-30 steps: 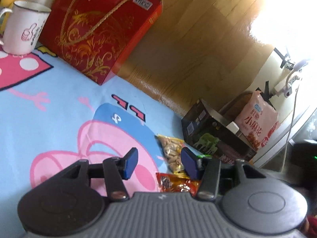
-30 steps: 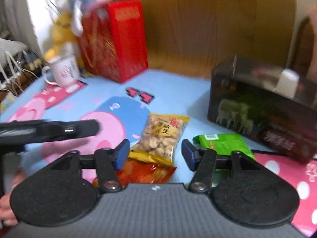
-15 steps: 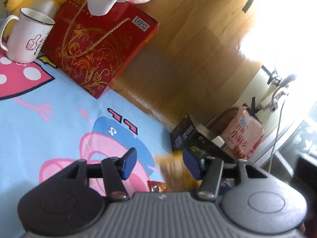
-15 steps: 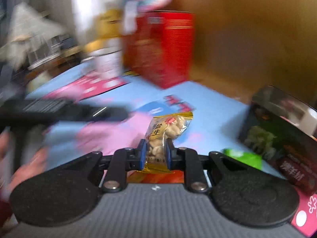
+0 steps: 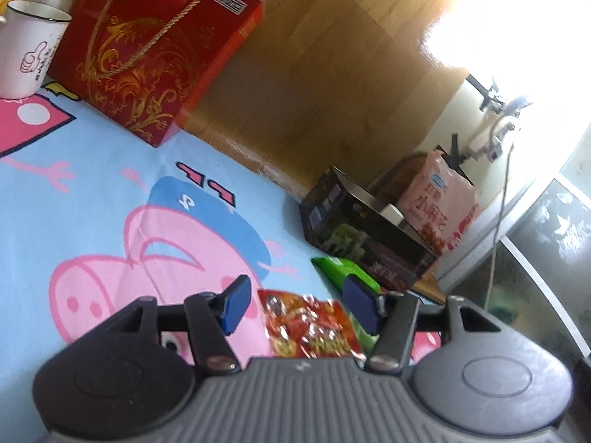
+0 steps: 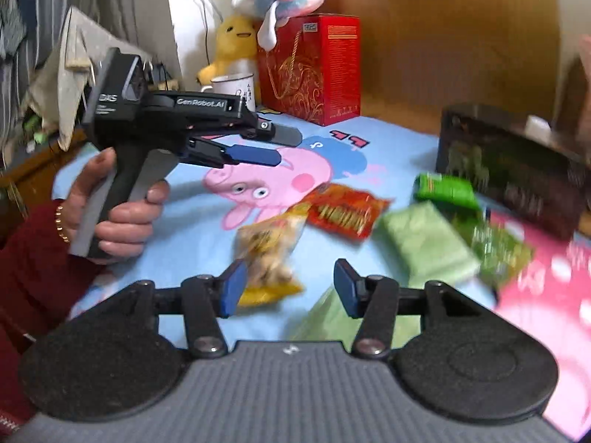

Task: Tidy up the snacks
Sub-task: 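Close both grippers on the yellow peanut bag and lift it, then carry the peanut bag into the black tin box and open both grippers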

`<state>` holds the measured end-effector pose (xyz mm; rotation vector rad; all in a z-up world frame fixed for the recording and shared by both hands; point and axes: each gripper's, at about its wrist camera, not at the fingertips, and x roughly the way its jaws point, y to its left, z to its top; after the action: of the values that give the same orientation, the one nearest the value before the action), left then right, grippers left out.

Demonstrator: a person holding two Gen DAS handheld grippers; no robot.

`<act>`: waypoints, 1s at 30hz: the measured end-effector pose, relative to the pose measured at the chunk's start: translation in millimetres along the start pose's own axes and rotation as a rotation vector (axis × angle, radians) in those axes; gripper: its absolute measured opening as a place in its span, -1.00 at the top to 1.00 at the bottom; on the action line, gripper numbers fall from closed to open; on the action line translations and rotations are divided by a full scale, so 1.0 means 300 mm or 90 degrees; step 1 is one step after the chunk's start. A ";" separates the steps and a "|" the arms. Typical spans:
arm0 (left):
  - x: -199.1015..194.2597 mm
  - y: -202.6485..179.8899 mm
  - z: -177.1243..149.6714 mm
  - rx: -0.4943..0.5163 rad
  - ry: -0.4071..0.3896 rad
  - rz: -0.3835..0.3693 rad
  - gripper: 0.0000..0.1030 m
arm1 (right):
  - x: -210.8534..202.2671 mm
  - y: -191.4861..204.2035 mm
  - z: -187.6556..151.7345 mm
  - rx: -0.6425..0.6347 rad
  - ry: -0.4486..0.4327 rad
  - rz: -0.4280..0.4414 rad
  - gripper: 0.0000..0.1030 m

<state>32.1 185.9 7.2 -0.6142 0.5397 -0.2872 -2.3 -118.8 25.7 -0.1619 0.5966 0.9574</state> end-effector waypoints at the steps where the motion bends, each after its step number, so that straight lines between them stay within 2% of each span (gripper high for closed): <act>1: -0.006 -0.007 -0.004 0.006 0.003 -0.004 -0.07 | -0.010 0.010 -0.026 0.011 -0.001 0.008 -0.06; 6: -0.034 -0.073 -0.043 0.066 0.028 -0.020 -0.07 | 0.019 0.049 -0.077 0.052 0.009 0.044 -0.05; 10: -0.033 -0.113 -0.097 0.111 0.060 -0.001 -0.08 | 0.058 0.041 -0.079 0.078 0.020 0.051 -0.01; 12: -0.022 -0.105 -0.110 0.105 0.075 0.010 -0.13 | 0.057 0.047 -0.082 0.081 0.014 0.050 0.02; 15: -0.002 -0.089 -0.136 0.077 0.114 -0.004 -0.20 | 0.083 0.047 -0.071 0.100 0.003 0.051 0.06; 16: -0.005 -0.094 -0.147 0.082 0.111 -0.001 -0.20 | 0.092 0.043 -0.069 0.106 -0.002 0.053 0.10; 17: -0.011 -0.105 -0.156 0.094 0.109 0.004 -0.21 | 0.095 0.040 -0.072 0.109 -0.007 0.051 0.26; 19: -0.026 -0.118 -0.168 0.094 0.111 0.007 -0.14 | 0.099 0.040 -0.071 0.108 -0.014 0.042 0.31; 21: -0.041 -0.111 -0.180 0.061 0.122 -0.006 0.12 | 0.084 0.037 -0.079 0.103 -0.017 0.045 0.34; 22: -0.045 -0.110 -0.185 0.045 0.127 -0.015 0.15 | 0.070 0.035 -0.084 0.100 -0.021 0.043 0.34; 26: -0.049 -0.165 -0.188 0.036 0.131 -0.047 0.16 | -0.009 0.001 -0.106 0.116 -0.061 0.043 0.39; 30: 0.013 -0.287 -0.181 0.089 0.143 -0.067 0.16 | -0.100 -0.057 -0.129 0.153 -0.105 0.020 0.42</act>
<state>-3.3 91.4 21.1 -0.4778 0.6981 -0.4934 -17.0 -165.2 7.6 0.1408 0.5582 0.9119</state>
